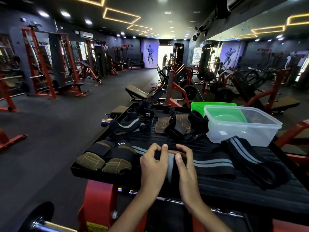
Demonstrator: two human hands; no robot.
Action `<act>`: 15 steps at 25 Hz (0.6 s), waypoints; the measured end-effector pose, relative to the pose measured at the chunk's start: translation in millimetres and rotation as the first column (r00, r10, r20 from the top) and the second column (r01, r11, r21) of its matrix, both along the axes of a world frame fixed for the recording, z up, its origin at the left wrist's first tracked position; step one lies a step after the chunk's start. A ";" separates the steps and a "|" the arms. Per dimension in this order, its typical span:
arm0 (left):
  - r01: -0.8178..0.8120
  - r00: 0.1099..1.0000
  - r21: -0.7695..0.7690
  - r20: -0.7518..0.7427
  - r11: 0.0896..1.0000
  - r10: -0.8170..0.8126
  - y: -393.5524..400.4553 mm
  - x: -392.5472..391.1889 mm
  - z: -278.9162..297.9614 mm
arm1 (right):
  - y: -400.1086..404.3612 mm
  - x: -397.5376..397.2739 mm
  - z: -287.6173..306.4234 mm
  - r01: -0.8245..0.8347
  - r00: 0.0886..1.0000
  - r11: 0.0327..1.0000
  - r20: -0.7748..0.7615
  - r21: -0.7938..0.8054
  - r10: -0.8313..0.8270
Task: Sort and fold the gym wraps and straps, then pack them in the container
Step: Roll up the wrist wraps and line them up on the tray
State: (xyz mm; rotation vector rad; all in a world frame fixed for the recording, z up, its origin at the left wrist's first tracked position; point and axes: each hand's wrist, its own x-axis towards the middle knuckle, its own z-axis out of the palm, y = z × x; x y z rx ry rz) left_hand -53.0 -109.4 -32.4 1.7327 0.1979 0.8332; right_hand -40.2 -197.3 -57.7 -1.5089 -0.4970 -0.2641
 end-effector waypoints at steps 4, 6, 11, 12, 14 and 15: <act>0.013 0.997 0.071 0.072 0.997 -0.018 1.3 -4.6 -8.1 | -12.3 12.5 12.1 0.188 0.965 0.955 0.225 -0.229 -0.136; -0.033 0.982 0.245 0.189 0.969 -0.014 0.5 -10.1 -7.1 | -8.1 12.0 17.6 0.136 0.991 0.991 -0.001 -0.018 -0.136; -0.139 0.983 0.372 0.164 0.918 0.082 12.6 -6.1 0.0 | -8.0 0.9 16.2 -0.017 0.980 1.000 -0.200 -0.014 0.014; -0.099 0.993 0.240 0.080 0.966 0.082 11.5 -4.2 1.1 | -8.9 -1.3 14.7 0.077 0.997 0.990 0.017 -0.114 -0.076; 0.023 0.997 -0.058 -0.072 0.998 -0.028 6.8 0.2 2.8 | -12.4 0.9 12.0 0.287 0.917 0.934 0.342 -0.211 -0.205; 0.085 0.989 -0.162 -0.109 0.983 -0.103 4.0 1.2 3.3 | -14.0 3.2 12.7 0.350 0.863 0.915 0.450 -0.201 -0.231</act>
